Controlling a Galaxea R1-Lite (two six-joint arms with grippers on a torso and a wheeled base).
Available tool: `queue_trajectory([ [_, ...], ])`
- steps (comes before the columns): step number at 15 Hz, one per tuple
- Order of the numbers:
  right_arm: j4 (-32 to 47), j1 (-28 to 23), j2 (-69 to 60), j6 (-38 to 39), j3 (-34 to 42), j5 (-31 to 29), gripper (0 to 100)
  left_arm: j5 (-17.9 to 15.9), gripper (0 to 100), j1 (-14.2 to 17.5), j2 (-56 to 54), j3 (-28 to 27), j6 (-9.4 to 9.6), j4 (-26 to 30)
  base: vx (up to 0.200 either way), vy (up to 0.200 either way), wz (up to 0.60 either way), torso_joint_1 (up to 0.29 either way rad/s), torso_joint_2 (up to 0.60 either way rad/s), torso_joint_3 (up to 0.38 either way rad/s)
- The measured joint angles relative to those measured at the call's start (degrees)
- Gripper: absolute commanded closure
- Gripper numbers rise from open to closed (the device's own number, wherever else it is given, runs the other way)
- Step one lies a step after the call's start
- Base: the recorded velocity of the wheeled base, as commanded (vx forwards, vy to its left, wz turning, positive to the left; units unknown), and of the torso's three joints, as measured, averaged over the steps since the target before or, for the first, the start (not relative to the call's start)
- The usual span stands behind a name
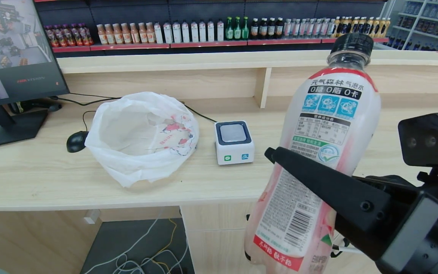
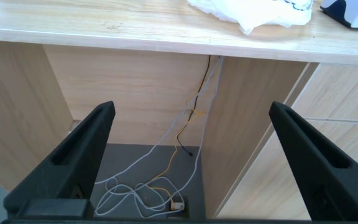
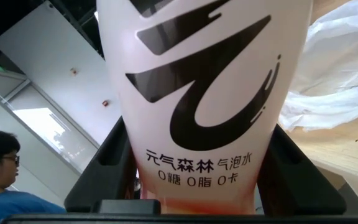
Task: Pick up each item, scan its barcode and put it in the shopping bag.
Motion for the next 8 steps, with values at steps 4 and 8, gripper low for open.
queue_trajectory([
  [4,0.0,0.05,0.28,0.06,-0.15,0.93,100,0.0,0,0.02,0.0,0.0,0.0,0.0,0.0,0.0,0.0,0.0,0.0,0.0],
  [8,0.0,0.11,0.34,0.0,-0.2,0.95,100,-0.01,0,0.02,0.02,0.0,0.0,0.0,0.0,0.0,0.0,0.0,0.0,0.0],
])
